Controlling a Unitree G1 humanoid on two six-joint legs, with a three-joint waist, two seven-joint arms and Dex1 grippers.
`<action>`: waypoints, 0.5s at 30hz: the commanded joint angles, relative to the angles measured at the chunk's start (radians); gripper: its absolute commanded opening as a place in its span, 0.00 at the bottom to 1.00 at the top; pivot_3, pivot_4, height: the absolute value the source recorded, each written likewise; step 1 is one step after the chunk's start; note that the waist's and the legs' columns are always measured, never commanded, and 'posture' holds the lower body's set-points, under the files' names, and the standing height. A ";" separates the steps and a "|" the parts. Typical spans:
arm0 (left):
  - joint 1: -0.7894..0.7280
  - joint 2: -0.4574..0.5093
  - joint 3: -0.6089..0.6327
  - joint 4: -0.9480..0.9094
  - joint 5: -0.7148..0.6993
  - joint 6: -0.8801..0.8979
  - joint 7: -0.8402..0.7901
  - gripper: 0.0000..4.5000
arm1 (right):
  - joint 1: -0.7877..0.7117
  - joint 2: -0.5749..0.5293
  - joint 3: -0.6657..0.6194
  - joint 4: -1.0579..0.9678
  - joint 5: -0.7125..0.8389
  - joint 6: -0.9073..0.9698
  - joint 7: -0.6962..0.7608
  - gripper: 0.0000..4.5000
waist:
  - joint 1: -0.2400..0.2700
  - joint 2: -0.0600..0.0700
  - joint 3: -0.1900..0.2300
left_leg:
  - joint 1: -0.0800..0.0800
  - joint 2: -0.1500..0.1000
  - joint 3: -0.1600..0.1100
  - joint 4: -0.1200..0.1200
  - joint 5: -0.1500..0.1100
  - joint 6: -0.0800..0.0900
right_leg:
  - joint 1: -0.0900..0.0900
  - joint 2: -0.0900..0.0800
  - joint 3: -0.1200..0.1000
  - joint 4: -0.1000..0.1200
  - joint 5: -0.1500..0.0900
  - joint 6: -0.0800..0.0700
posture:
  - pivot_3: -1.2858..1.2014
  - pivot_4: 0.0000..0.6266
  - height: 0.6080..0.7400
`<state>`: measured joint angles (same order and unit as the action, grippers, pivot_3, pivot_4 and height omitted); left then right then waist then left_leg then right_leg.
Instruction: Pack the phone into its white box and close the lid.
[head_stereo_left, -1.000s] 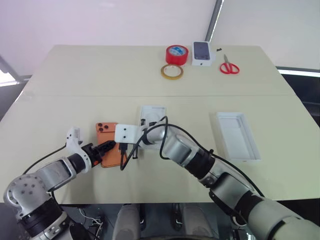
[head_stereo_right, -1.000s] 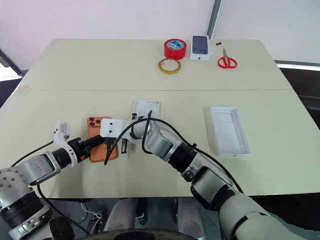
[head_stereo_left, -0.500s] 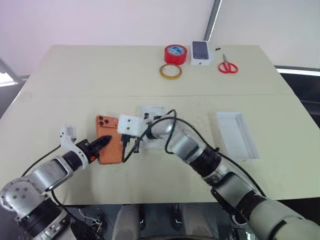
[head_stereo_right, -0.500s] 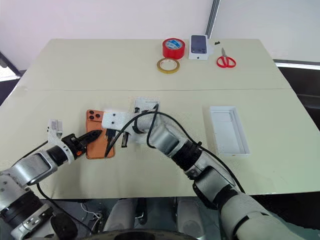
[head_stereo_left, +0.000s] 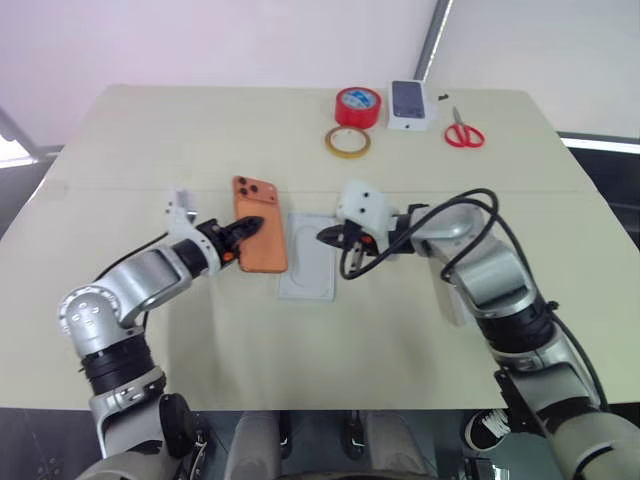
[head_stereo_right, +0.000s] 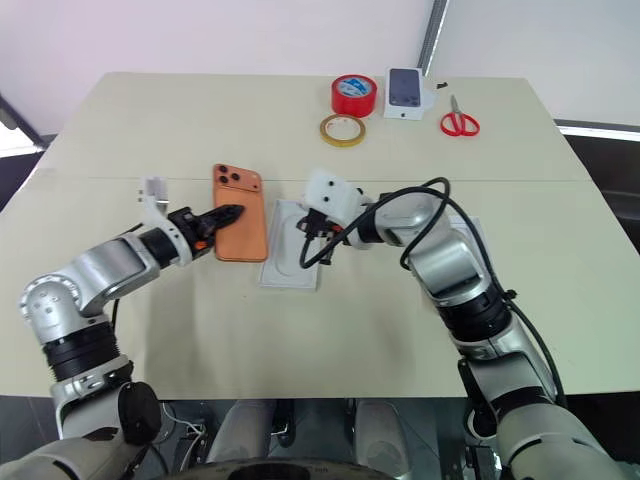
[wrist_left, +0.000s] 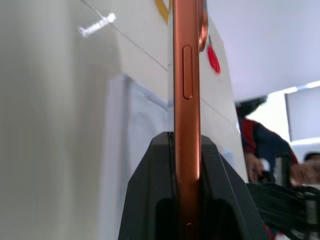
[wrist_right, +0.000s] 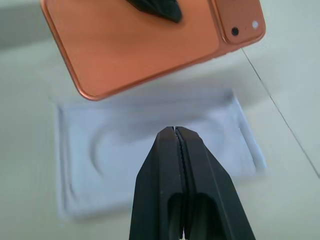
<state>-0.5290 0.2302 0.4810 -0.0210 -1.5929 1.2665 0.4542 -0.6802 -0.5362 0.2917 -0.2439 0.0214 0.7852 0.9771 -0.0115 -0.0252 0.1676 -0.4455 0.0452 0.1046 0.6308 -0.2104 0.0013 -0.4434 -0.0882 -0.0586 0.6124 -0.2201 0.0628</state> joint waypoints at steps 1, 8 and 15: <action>-0.042 -0.003 -0.060 0.062 -0.003 -0.046 -0.020 0.00 | 0.038 -0.063 -0.048 -0.033 0.016 -0.033 -0.004 0.00 | -0.001 0.000 0.000 | 0.000 0.001 0.000 0.000 0.000 0.000 | 0.000 0.001 0.000 0.000 0.000 0.000 | 0.52 0.24 1.00; -0.059 -0.002 -0.150 0.126 0.048 -0.057 -0.084 0.00 | 0.126 -0.117 -0.092 -0.073 0.051 0.002 -0.037 0.00 | 0.003 0.000 0.001 | 0.002 0.002 -0.001 0.001 0.002 -0.001 | 0.000 0.011 -0.001 0.003 0.000 0.001 | 0.52 0.24 1.00; -0.054 -0.003 -0.182 0.140 0.088 -0.055 -0.134 0.23 | 0.151 -0.136 -0.106 -0.093 0.074 0.018 -0.074 0.00 | 0.002 -0.001 0.001 | 0.001 0.002 0.000 0.007 0.001 0.000 | 0.003 0.008 -0.001 0.002 0.000 0.001 | 0.52 0.24 1.00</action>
<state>-0.5565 0.2284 0.2969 0.1376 -1.4970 1.2278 0.3501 -0.5191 -0.6551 0.2213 -0.2876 0.0835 0.8032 0.9111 -0.0093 -0.0261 0.1686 -0.4445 0.0476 0.1039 0.6387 -0.2093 0.0018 -0.4400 -0.0800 -0.0597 0.6149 -0.2201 0.0635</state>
